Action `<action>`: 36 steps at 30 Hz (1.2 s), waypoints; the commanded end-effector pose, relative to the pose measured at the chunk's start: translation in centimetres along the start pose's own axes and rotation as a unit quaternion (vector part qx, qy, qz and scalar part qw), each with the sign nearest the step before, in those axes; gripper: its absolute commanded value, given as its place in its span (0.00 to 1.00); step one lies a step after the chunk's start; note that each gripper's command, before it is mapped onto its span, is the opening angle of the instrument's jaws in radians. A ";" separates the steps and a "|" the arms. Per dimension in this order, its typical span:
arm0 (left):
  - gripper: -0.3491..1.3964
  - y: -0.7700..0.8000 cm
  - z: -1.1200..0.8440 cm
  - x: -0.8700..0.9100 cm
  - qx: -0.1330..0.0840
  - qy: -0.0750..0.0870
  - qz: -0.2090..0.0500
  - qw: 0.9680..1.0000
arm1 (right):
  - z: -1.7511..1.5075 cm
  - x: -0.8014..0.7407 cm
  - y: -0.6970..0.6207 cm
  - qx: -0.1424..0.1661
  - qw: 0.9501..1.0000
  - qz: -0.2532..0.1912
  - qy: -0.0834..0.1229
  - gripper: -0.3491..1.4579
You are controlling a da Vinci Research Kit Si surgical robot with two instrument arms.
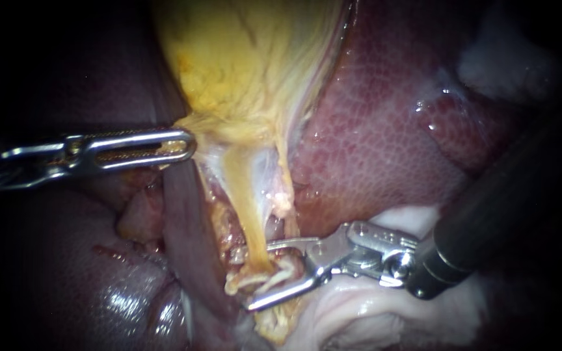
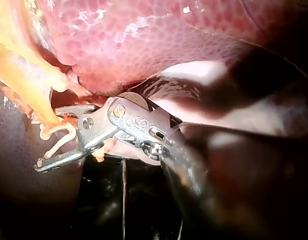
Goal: Clipping second clip left tube
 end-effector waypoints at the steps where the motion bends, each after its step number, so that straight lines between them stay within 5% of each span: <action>1: 0.00 -0.01 0.01 0.00 -0.001 0.000 0.000 1.000 | 0.03 -0.02 0.02 0.000 1.000 0.000 -0.001 0.52; 11: 0.00 -0.06 0.02 0.00 0.000 0.001 -0.001 1.000 | 0.17 -0.14 0.14 0.005 1.000 -0.002 -0.002 0.49; 15: 0.00 -0.06 0.01 0.00 0.000 0.001 -0.001 1.000 | 0.04 -0.13 0.06 0.033 0.999 0.008 -0.038 0.00; 36: 0.00 -0.07 0.00 0.00 0.000 0.001 -0.001 1.000 | 0.00 -0.16 0.13 0.034 0.998 0.015 -0.043 0.00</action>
